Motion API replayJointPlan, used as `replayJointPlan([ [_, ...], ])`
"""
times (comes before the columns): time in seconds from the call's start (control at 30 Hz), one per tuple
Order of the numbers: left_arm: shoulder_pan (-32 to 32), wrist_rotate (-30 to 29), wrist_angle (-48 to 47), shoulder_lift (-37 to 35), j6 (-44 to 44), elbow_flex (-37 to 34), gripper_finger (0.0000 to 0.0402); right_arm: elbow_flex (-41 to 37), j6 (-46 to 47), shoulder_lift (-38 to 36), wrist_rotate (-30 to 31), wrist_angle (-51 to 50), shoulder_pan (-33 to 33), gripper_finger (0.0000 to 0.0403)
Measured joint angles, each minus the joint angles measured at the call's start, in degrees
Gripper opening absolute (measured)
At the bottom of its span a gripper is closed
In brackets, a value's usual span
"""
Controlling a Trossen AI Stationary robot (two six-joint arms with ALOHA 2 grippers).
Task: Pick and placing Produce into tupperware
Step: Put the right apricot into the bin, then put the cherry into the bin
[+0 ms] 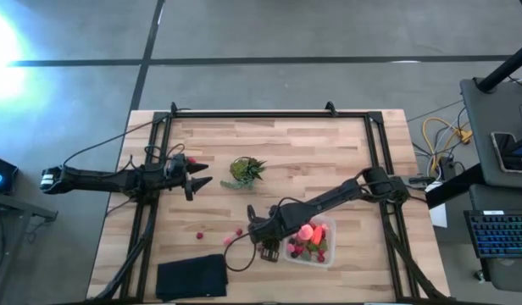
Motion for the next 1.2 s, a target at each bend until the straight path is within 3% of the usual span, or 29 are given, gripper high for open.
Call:
replayJointPlan([
  [0.27, 0.0, 0.0, 0.0, 0.0, 0.0, 0.0, 0.0277, 12.5, -0.8, -0.8, 1.7, -13.3, 0.0, 0.0126],
  [0.53, 0.0, 0.0, 0.0, 0.0, 0.0, 0.0, 0.0277, 22.5, 10.7, -0.9, 2.8, -31.4, 3.6, 0.0132],
  [0.73, 0.0, 0.0, 0.0, 0.0, 0.0, 0.0, 0.0277, 21.0, 28.1, -0.9, 4.2, -37.8, 8.4, 0.0137],
  [0.9, 0.0, 0.0, 0.0, 0.0, 0.0, 0.0, 0.0277, 17.8, 39.8, -0.8, 10.1, -38.6, 8.5, 0.0151],
  [1.2, 0.0, 0.0, 0.0, 0.0, 0.0, 0.0, 0.0277, 11.6, 45.1, -0.8, 2.6, -41.5, 8.5, 0.0207],
])
